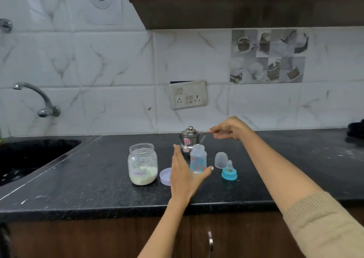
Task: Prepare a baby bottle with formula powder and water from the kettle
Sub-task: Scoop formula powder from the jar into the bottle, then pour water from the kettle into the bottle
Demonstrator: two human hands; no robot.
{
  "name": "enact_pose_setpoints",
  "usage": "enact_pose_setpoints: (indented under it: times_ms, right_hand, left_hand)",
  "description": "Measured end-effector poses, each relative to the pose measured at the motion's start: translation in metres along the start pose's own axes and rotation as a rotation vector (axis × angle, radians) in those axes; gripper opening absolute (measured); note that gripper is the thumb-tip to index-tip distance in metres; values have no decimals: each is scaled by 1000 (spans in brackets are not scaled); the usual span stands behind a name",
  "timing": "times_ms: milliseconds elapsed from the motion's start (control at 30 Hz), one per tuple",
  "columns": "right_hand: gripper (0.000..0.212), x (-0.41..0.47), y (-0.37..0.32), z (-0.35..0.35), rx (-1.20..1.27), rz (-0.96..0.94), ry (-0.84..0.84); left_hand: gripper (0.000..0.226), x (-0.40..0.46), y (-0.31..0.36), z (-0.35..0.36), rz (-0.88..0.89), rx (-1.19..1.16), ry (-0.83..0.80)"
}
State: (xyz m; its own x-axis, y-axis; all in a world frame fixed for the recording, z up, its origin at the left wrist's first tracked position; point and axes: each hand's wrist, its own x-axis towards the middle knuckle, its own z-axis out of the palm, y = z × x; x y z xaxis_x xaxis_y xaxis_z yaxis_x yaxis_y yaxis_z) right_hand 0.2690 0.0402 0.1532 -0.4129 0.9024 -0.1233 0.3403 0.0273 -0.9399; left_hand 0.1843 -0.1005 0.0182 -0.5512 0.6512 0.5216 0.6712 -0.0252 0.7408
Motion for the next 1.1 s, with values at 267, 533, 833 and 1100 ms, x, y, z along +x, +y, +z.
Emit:
enact_pose_setpoints:
  times_ms: [267, 533, 833, 1100]
  right_hand:
    - [49, 62, 18, 0, 40, -43, 56]
    - [60, 136, 30, 25, 13, 4, -39]
    - [32, 183, 50, 40, 182, -61, -169]
    - [27, 182, 50, 41, 241, -51, -126]
  left_hand:
    - [94, 40, -3, 33, -163, -166, -104]
    - [58, 48, -19, 48, -175, -195, -29]
    - [56, 41, -21, 49, -158, -218, -41]
    - [55, 38, -24, 50, -156, -249, -125]
